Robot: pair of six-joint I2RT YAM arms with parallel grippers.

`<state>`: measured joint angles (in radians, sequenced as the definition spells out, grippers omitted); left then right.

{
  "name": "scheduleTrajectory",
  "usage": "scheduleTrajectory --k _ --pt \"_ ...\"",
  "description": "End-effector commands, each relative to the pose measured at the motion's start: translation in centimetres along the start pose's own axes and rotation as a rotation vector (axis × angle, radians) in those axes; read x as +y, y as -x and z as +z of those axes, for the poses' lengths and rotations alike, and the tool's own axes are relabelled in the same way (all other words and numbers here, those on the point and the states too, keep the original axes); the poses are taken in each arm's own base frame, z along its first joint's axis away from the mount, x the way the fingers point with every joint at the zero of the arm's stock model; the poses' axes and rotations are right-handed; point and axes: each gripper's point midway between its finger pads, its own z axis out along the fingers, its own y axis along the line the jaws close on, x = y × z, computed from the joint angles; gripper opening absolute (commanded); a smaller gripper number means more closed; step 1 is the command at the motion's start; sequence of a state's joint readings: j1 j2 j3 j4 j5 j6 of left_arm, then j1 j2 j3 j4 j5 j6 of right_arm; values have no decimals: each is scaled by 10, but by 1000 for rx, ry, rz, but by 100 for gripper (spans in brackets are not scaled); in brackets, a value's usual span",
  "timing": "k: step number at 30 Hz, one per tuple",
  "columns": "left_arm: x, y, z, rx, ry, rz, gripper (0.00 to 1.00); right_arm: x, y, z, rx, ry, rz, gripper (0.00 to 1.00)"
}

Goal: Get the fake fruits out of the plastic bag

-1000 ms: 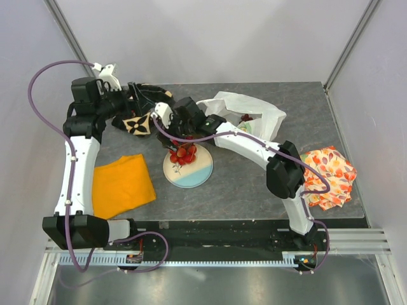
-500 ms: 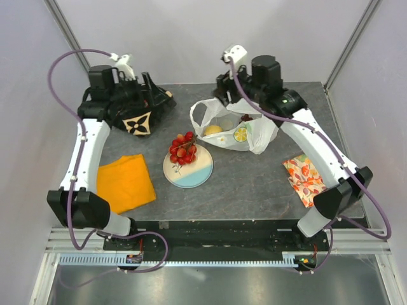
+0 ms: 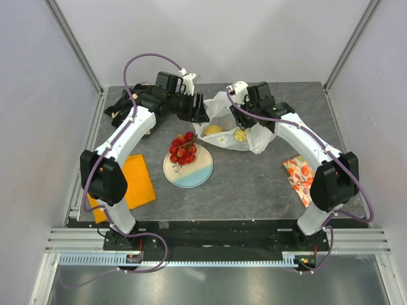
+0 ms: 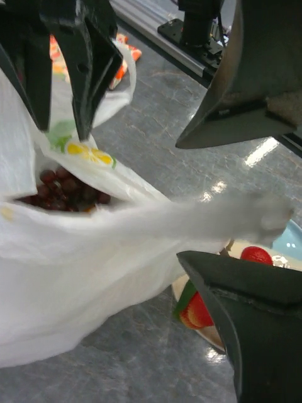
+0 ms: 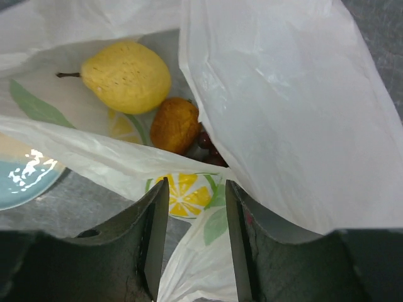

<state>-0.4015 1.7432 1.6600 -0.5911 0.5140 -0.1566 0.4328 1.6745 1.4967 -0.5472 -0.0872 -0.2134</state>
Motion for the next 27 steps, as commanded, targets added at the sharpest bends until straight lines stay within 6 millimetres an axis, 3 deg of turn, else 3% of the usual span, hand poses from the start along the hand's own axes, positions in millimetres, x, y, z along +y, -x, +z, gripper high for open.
scheduleTrajectory --k 1,2,3,4,5,7,8,10,11,13,17,18,22,25,27 --pt "7 11 -16 -24 71 99 49 -30 -33 14 102 -80 -31 48" --pt "9 5 -16 -10 71 121 37 -32 -49 15 151 -79 -52 46" --pt "1 3 -22 -12 42 144 16 -33 -58 14 175 -77 -60 45" --pt "-2 -4 -23 3 21 149 6 -32 -67 12 198 -70 -70 44" --pt "-5 -6 -25 9 -2 180 2 -33 -81 9 240 -77 -83 42" --pt "-15 -19 -27 39 -64 162 2 -26 -97 -6 283 -46 -120 39" --pt "-18 -24 -27 50 -80 137 2 -22 -114 -11 321 -33 -127 38" --pt "-28 -37 -25 79 -134 83 2 -17 -126 -31 342 -20 -156 38" --pt "-30 -41 -24 86 -149 64 2 -13 -143 -36 378 -4 -169 38" --pt "-36 -45 -17 91 -174 45 2 -12 -146 -53 374 3 -212 37" --pt "-49 -37 -10 88 -209 1 2 7 -109 -92 258 110 -252 40" --pt "-50 -35 -8 88 -211 -3 2 17 -97 -95 202 164 -258 40" --pt "-50 -22 -3 62 -195 15 2 24 -31 -101 -10 198 -242 42" --pt "-45 -12 -4 38 -148 56 2 25 -8 -77 -52 238 -229 39" --pt "-39 -11 -1 45 -123 73 2 23 -3 -51 -69 251 -236 38"
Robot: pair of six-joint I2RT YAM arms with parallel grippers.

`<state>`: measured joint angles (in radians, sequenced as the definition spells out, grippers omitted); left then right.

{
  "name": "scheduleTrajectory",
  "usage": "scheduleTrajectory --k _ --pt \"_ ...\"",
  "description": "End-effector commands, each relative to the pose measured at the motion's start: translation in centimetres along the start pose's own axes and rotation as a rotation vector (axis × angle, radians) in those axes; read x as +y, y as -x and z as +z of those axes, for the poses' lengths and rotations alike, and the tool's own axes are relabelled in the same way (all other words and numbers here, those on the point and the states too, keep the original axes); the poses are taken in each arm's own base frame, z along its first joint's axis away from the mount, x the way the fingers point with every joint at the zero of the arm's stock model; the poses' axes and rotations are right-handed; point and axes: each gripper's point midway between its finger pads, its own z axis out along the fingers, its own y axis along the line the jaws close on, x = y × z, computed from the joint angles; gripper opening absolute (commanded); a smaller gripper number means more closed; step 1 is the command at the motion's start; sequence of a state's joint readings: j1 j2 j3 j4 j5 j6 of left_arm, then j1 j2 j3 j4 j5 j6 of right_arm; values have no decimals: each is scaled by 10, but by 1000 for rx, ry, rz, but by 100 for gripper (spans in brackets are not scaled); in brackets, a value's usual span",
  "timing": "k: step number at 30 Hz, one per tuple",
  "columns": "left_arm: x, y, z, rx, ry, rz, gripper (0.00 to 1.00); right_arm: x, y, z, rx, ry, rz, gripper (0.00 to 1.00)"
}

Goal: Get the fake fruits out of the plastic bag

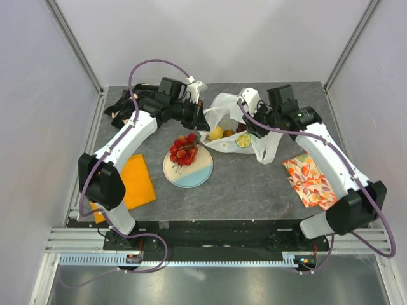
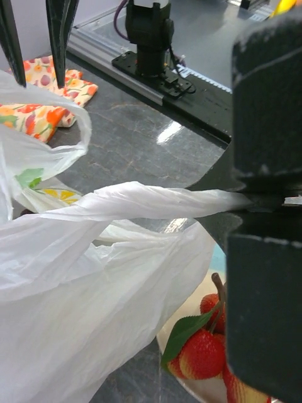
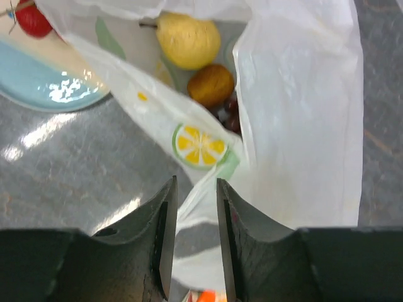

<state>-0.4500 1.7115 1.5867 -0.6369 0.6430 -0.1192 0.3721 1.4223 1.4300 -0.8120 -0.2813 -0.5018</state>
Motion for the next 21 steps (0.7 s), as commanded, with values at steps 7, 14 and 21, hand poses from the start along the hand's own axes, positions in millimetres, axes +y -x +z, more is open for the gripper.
scheduleTrajectory --k 7,14,21 --pt "10 36 4 -59 65 63 2 -37 12 118 -42 -21 64 34" --pt "9 31 12 -38 41 50 1 -55 -44 127 153 -143 35 30" --pt "4 29 9 -41 30 36 2 14 -118 74 301 19 38 27"
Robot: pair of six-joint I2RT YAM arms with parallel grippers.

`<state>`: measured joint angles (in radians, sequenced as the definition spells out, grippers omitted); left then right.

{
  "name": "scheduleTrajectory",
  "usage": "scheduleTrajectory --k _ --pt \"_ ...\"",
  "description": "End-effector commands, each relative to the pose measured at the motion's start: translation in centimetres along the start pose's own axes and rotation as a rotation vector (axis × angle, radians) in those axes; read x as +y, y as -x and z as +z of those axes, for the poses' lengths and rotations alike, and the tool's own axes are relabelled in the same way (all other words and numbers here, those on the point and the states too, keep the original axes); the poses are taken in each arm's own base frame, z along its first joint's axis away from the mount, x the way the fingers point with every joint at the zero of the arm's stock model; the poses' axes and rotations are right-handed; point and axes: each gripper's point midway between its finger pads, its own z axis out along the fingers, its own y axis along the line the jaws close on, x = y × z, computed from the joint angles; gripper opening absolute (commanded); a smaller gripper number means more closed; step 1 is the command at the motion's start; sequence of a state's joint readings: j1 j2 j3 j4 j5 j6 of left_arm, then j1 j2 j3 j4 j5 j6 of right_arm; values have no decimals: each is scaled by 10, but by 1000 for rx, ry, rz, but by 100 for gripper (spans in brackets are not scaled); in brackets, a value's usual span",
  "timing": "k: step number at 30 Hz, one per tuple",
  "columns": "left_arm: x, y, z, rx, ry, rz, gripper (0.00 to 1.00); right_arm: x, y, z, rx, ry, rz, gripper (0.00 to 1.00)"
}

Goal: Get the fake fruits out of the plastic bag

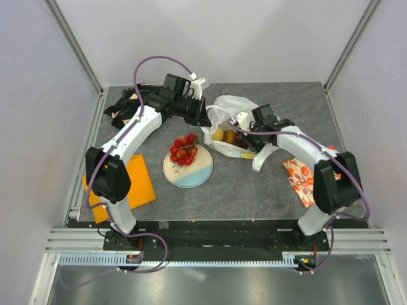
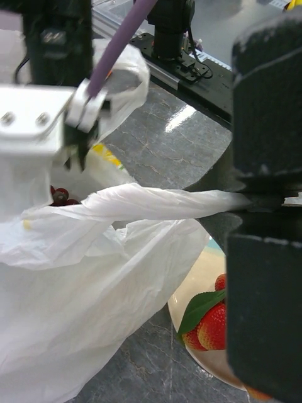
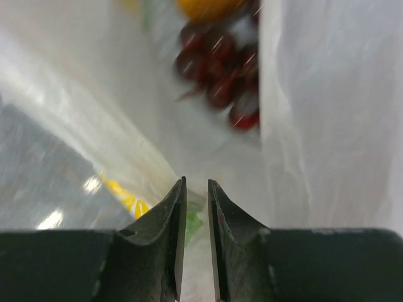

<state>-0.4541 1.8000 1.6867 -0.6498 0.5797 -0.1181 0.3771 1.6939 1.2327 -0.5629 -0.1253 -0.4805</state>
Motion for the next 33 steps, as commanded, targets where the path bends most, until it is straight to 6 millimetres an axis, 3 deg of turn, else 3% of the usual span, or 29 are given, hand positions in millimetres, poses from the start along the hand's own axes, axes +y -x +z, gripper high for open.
scheduleTrajectory --k 1,4,6,10,14,18,21,24,28,33 --pt "-14 11 -6 -35 -31 33 2 29 -43 -30 66 60 -31 27" --pt "-14 6 -4 -23 -35 26 2 31 -48 -37 67 56 -42 30" --pt "-16 5 -1 -17 -48 20 2 29 -38 -43 39 56 -56 35" --pt "-21 -3 2 2 -62 23 2 20 13 -65 -125 48 -92 39" --pt "-14 -16 4 28 -32 17 2 27 62 -74 -281 132 -107 43" --pt "0 -27 3 51 49 2 2 25 87 -54 -316 172 -56 49" --pt "6 -27 1 47 85 -6 2 19 105 -25 -285 187 -4 50" --pt "11 -24 1 39 113 -6 1 16 115 -11 -271 187 9 48" --pt "10 -11 2 18 111 1 1 19 119 -12 -269 203 -17 45" --pt "17 -1 5 -3 155 0 2 40 116 -11 -253 253 -45 44"
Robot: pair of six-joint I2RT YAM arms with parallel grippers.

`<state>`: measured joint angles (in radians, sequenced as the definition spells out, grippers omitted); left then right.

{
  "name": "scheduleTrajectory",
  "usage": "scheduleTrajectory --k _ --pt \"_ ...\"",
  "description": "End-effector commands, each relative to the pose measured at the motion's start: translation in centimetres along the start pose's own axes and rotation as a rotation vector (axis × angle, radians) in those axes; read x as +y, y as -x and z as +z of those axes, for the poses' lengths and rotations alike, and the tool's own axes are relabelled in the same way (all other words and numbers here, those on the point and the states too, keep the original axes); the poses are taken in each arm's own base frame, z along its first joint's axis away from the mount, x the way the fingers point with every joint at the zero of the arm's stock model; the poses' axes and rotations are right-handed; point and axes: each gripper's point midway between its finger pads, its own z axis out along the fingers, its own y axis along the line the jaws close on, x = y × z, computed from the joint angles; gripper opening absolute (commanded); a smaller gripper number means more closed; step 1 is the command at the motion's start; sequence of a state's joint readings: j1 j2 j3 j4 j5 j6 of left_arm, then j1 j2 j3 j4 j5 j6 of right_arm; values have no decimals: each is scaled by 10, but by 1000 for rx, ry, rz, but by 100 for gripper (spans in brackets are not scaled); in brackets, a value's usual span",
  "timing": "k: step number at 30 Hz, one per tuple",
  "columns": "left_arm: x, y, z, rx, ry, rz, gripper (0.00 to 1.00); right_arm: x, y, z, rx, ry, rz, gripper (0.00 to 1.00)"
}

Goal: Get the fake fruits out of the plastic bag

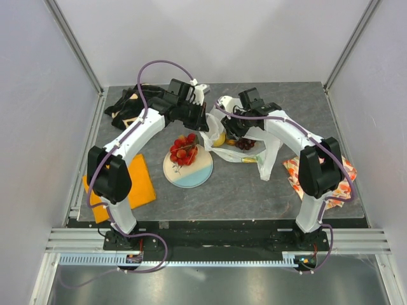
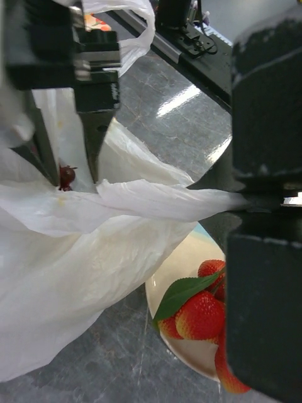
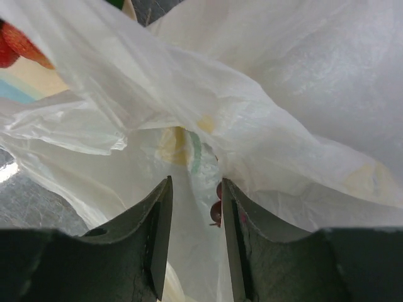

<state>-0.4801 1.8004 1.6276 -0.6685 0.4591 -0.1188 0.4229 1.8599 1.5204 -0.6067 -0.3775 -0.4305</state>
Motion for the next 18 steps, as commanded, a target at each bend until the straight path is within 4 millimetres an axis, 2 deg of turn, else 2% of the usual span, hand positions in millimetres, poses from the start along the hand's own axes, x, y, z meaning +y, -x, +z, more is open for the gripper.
scheduleTrajectory --k 1,4,8,10,14,18 --pt "9 27 -9 -76 96 12 2 25 28 -7 -59 50 -50 44" --pt "23 32 -15 -101 192 -8 2 36 27 2 -31 50 -37 43" --pt "24 32 -15 -100 201 -30 2 41 32 7 -21 33 -6 40" --pt "21 29 -10 -85 175 -35 2 37 33 11 -19 -3 21 40" --pt "24 23 -5 -71 174 -38 1 8 34 24 5 -143 113 41" --pt "26 18 -4 -59 177 -35 2 3 37 41 10 -141 190 41"
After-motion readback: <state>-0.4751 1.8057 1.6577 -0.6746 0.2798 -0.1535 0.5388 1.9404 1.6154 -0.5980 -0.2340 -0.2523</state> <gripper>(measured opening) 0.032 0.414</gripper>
